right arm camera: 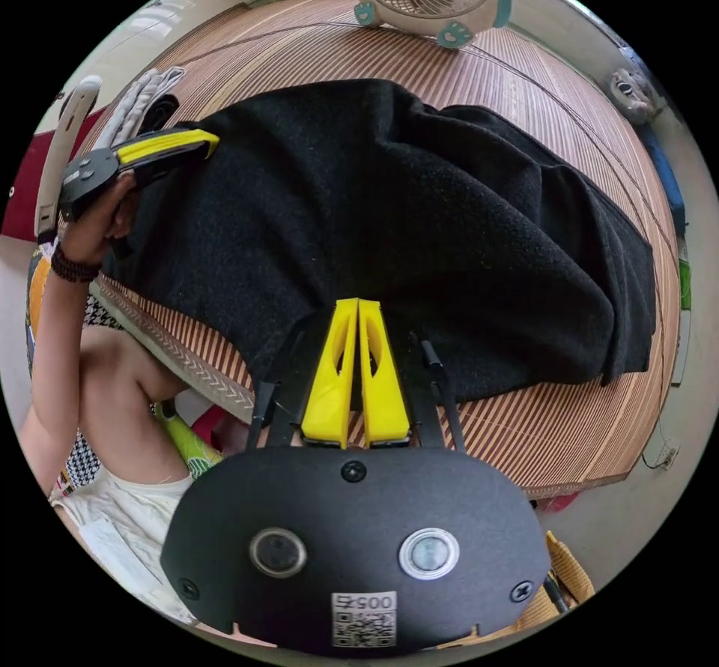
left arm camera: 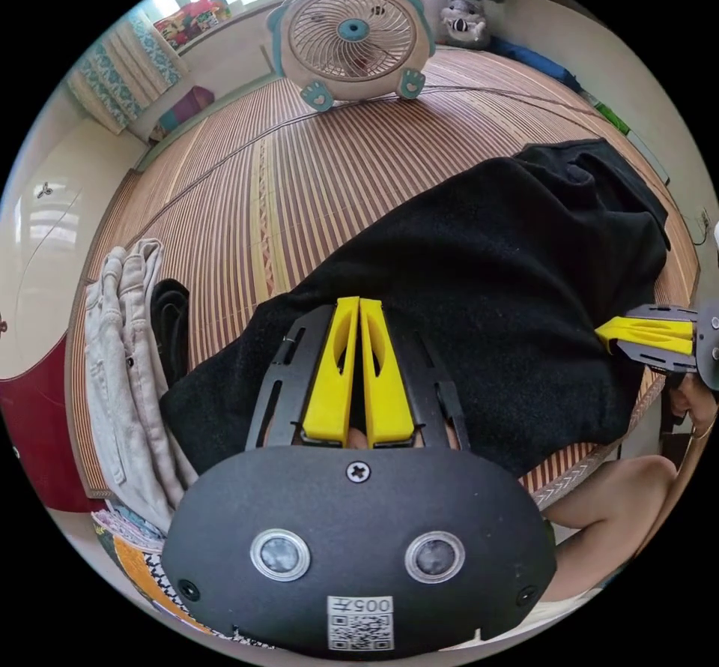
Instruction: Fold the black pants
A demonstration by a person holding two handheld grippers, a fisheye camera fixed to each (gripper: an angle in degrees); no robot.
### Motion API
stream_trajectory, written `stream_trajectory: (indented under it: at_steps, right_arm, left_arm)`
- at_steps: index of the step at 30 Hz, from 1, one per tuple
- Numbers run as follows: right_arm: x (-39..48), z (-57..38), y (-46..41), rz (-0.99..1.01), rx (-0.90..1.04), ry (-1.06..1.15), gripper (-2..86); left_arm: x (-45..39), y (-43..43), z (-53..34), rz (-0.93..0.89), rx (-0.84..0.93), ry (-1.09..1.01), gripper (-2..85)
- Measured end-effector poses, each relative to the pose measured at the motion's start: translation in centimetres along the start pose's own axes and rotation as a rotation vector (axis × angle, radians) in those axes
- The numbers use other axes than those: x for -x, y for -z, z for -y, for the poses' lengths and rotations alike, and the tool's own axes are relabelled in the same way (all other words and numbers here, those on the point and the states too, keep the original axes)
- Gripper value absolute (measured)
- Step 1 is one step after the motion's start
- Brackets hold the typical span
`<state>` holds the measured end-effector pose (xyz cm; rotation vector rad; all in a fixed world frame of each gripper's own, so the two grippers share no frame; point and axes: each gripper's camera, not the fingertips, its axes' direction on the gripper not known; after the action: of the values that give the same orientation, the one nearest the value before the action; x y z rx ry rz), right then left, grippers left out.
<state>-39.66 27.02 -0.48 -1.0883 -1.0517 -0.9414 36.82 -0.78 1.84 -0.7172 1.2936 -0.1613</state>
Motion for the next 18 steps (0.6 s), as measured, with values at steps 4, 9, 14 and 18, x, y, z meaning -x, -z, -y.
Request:
stream_trajectory:
  at_steps: [4, 9, 14, 18]
  right_arm:
    - [2.2, -1.4, -0.5, -0.019, 0.037, 0.052, -0.9]
    - [4.8, -2.9, -0.9, -0.015, 0.063, 0.109, -0.9]
    - [4.1, -5.1, 0.2, 0.035, -0.063, -0.020, -0.7]
    - [1.7, -9.6, 4.3, -0.049, -0.328, -0.135, 0.1]
  left_arm:
    - [-0.4, -0.5, 0.0, -0.039, 0.013, -0.007, -0.7]
    - [-1.7, -1.0, 0.4, -0.010, 0.040, -0.063, -0.7]
    - [-0.7, -1.6, 0.7, -0.059, 0.061, -0.015, -0.6]
    - [-0.3, -1.6, 0.9, -0.068, 0.082, -0.003, -0.6]
